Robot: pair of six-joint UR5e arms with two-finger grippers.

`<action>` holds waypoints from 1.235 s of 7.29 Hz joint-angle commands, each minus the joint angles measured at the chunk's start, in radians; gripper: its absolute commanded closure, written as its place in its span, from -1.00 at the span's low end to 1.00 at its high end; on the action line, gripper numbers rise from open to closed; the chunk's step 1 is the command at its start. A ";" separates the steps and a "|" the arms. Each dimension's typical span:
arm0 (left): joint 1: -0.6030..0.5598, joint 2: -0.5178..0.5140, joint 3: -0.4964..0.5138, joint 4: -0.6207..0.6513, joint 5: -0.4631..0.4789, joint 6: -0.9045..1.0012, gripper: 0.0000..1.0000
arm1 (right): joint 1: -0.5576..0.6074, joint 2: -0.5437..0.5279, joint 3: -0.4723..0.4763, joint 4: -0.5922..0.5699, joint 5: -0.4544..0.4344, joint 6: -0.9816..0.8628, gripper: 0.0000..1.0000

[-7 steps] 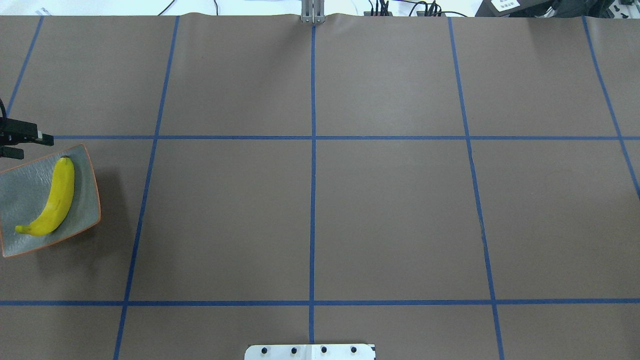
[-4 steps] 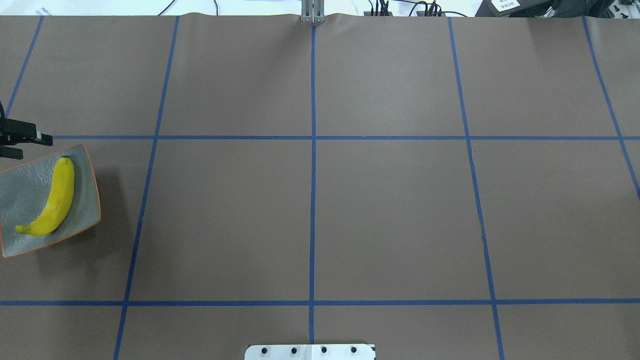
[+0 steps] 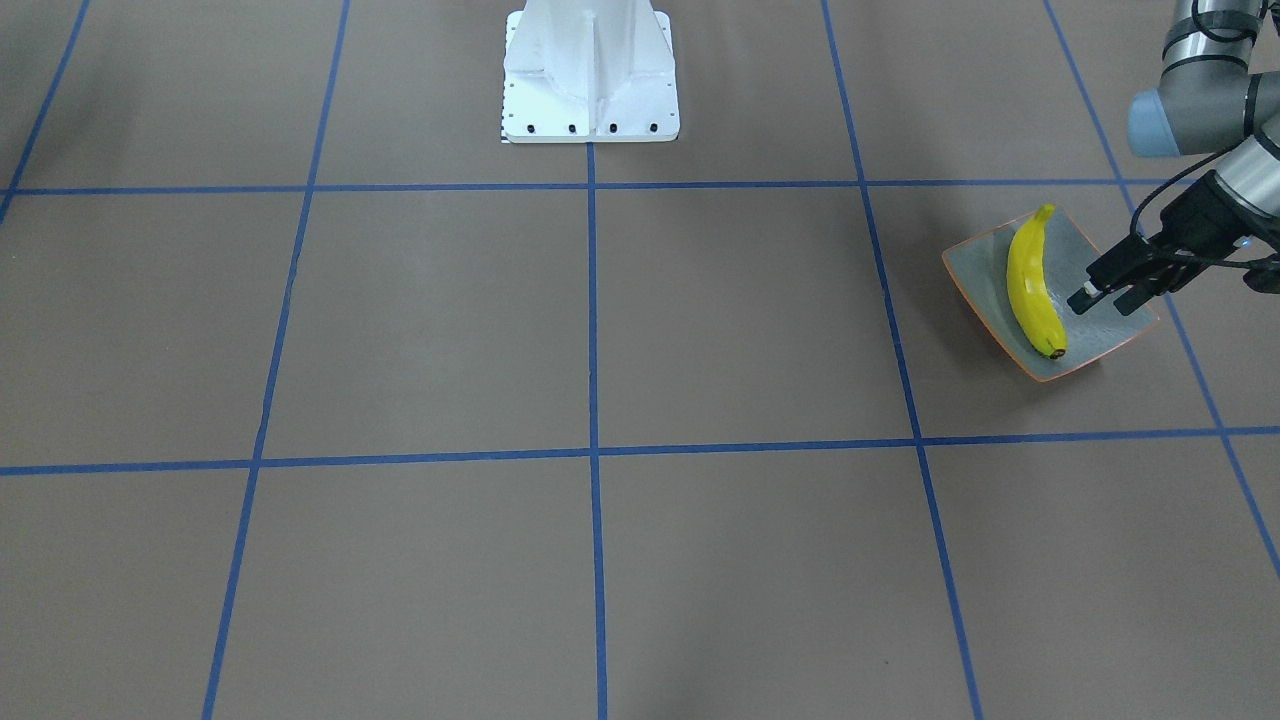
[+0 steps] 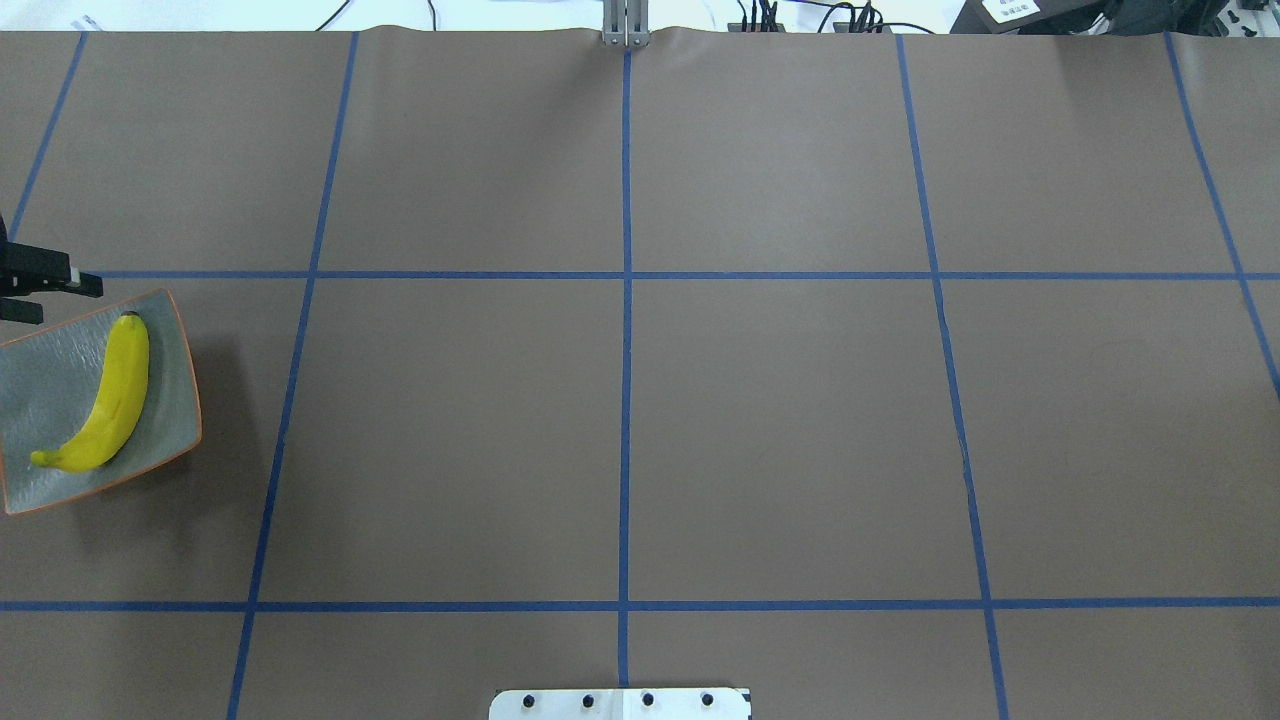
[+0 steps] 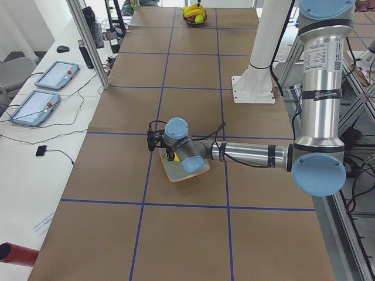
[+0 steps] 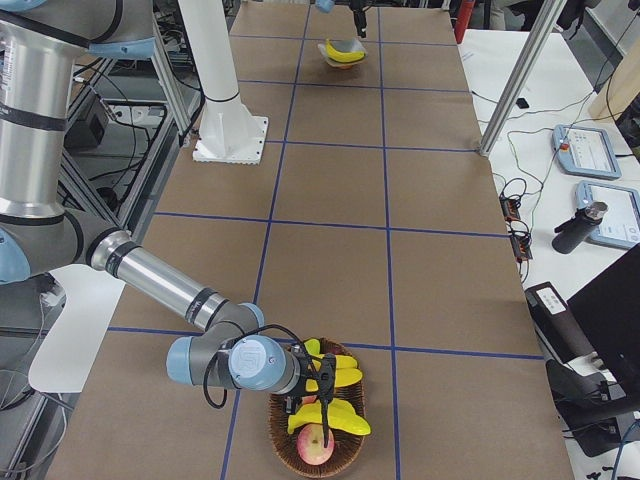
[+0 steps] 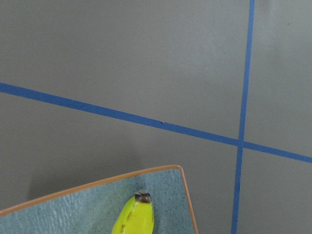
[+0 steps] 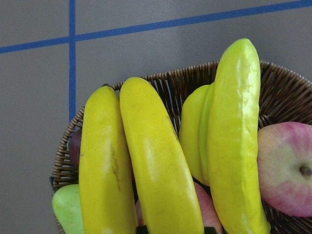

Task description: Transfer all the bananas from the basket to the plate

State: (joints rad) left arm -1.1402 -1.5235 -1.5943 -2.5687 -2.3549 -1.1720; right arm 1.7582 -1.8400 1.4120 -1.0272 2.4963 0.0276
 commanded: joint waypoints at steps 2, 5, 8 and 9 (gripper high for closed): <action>0.002 -0.001 0.000 -0.001 0.003 0.000 -0.98 | 0.026 -0.008 0.030 -0.002 0.004 -0.040 1.00; 0.002 -0.012 -0.003 0.001 0.000 -0.002 -0.98 | 0.049 -0.008 0.091 -0.007 0.004 -0.055 1.00; 0.002 -0.015 -0.003 0.001 0.000 -0.002 -0.98 | 0.064 -0.005 0.325 -0.260 -0.005 -0.057 1.00; 0.003 -0.017 -0.001 0.001 0.000 -0.002 -0.98 | 0.064 -0.005 0.343 -0.269 -0.002 -0.052 1.00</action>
State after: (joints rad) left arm -1.1372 -1.5386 -1.5964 -2.5679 -2.3545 -1.1735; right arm 1.8202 -1.8456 1.6983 -1.2428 2.4951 -0.0275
